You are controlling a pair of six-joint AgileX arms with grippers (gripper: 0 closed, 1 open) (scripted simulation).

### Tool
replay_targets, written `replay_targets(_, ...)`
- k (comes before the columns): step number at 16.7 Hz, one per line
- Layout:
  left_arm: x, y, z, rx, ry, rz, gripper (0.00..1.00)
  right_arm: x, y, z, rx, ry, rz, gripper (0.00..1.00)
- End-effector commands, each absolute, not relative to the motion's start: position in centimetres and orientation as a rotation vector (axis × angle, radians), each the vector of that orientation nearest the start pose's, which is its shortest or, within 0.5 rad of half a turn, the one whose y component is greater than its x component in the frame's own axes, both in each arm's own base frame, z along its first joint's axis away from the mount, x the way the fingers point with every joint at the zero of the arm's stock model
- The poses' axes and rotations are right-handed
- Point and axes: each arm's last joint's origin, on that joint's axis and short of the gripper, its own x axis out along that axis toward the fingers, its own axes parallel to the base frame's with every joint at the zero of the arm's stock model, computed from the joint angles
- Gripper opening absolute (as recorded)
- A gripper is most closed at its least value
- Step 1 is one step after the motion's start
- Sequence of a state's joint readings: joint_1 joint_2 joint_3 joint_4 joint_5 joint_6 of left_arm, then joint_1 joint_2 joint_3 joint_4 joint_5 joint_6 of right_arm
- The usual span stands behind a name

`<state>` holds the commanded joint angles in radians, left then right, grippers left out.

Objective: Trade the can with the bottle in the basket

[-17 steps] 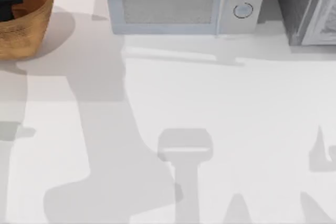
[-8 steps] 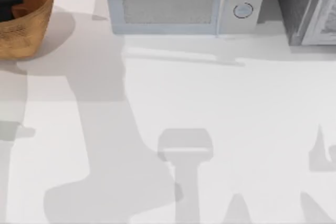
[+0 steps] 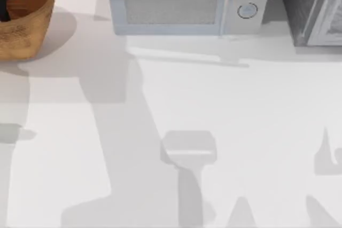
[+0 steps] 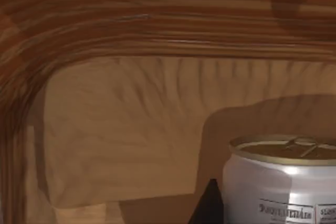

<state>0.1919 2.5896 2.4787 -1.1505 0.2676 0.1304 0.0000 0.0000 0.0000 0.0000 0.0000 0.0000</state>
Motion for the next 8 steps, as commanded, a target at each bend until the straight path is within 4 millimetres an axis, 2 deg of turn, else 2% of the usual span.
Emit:
replay_targets(4, 48.6, 8.5, 24.4, -0.131, 1.107, -0.077, 0.00, 10.6, -0.1, 16.0, 0.000, 0.000, 0.000, 1.00)
replay_targets(6, 45.4, 7.2, 28.2, -0.095, 1.020, -0.056, 0.00, 10.6, -0.1, 16.0, 0.000, 0.000, 0.000, 1.00)
replay_targets(8, 41.2, 5.8, 31.6, -0.058, 0.917, -0.036, 0.00, 10.6, -0.1, 16.0, 0.000, 0.000, 0.000, 1.00)
